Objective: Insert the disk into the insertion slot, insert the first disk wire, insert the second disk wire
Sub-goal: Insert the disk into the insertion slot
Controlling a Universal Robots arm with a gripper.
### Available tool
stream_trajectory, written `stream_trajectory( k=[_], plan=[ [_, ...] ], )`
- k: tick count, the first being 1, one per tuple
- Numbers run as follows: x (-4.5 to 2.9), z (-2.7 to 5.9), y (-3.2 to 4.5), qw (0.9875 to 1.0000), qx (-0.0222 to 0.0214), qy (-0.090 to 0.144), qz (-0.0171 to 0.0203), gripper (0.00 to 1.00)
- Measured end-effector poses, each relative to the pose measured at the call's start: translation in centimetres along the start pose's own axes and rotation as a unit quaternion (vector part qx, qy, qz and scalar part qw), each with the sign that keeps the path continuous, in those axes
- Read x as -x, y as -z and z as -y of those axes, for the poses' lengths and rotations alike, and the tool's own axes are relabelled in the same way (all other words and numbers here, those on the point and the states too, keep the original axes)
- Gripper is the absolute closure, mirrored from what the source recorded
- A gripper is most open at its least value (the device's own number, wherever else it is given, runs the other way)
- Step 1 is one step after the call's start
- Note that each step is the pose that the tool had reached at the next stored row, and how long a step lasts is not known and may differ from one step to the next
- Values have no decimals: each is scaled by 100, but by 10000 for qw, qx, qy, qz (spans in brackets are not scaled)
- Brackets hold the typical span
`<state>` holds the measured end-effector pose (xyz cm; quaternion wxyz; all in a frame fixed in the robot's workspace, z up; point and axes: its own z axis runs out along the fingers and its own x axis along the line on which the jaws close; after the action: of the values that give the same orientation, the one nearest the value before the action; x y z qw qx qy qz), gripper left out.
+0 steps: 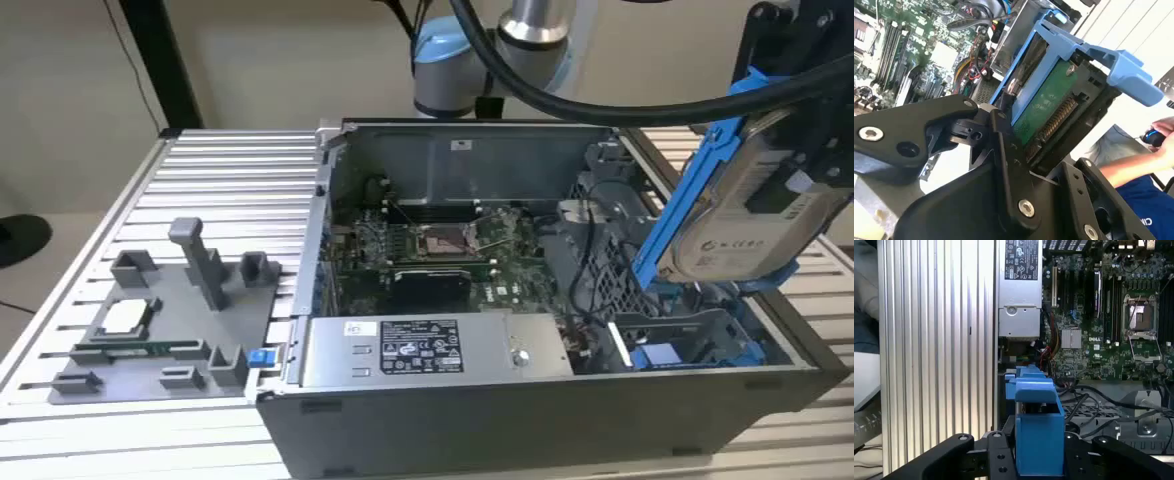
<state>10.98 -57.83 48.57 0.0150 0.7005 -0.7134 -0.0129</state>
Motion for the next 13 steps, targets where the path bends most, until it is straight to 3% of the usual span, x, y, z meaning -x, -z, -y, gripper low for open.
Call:
stream_trajectory(
  k=[13],
  plan=[
    [-10,3,-13,10000,0,0,1,100]
  ],
)
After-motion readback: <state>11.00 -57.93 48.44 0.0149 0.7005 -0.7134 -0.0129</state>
